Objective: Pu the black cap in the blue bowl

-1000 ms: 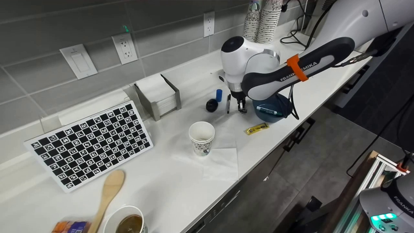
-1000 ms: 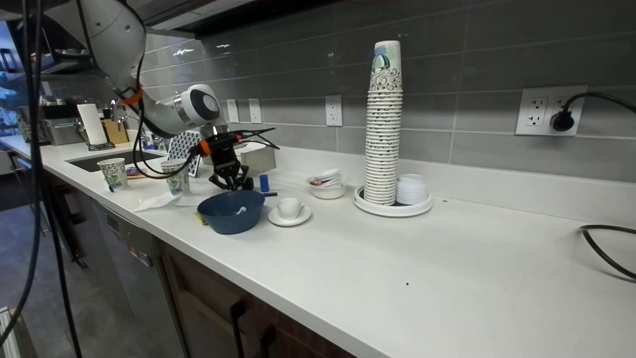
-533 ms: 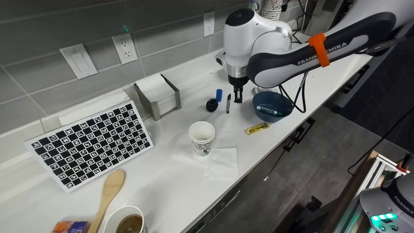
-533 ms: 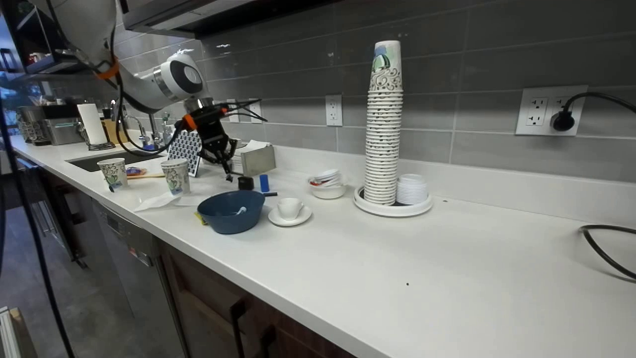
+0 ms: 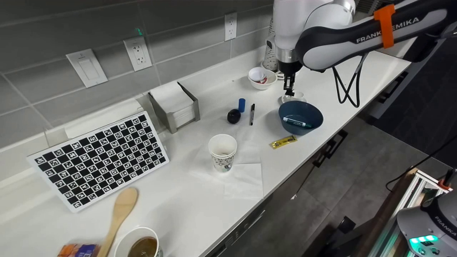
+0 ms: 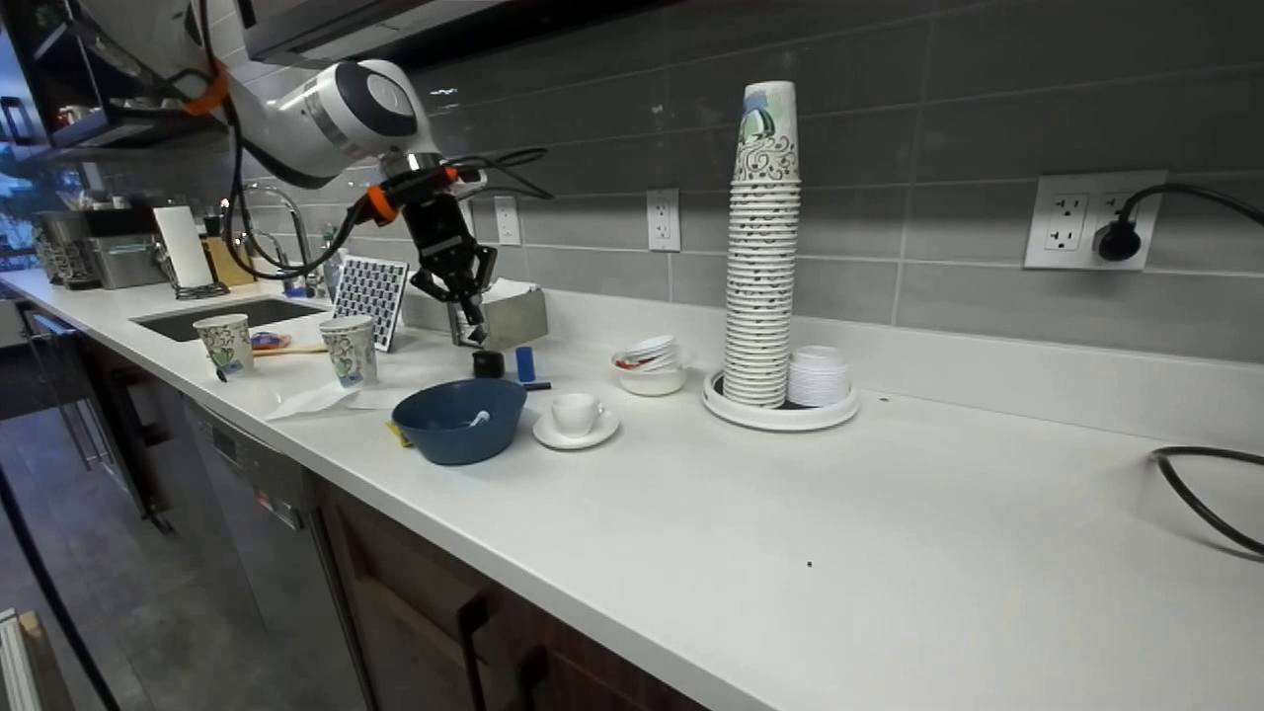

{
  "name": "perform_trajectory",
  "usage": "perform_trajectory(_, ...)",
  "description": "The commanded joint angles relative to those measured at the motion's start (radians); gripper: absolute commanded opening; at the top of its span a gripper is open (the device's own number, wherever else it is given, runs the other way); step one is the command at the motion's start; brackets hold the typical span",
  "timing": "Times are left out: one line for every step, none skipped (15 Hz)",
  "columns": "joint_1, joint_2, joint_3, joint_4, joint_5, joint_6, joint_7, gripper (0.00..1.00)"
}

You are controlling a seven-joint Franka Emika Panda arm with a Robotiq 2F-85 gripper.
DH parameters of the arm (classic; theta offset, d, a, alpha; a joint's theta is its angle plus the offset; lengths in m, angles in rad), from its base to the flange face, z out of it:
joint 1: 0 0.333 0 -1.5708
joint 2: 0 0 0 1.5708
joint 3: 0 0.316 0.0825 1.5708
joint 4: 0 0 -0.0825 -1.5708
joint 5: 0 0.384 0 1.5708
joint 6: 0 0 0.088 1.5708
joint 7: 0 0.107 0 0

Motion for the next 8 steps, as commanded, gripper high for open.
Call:
perform_trajectory(-0.033,0.004,-0.018,-0.015,-0.003,-0.060,0.018,0.00)
perform_trajectory(-0.040,0.017,-0.023,-0.010,0.000,-0.073,0.021,0.00)
perform_trajectory(-0.047,0.030,-0.025,-0.002,0.010,-0.090,0.015,0.27)
perform_trajectory(-0.052,0.035,-0.026,0.000,0.017,-0.098,0.008,0.28)
perform_trajectory(-0.056,0.035,-0.026,0.001,0.026,-0.099,0.000,0.34)
perform_trajectory(-0.060,0.033,-0.026,0.000,0.034,-0.101,-0.011,0.40)
perform_trajectory(-0.063,0.026,-0.024,-0.004,0.042,-0.097,-0.024,0.47)
perform_trajectory(-0.066,0.018,-0.022,-0.007,0.051,-0.096,-0.040,0.55)
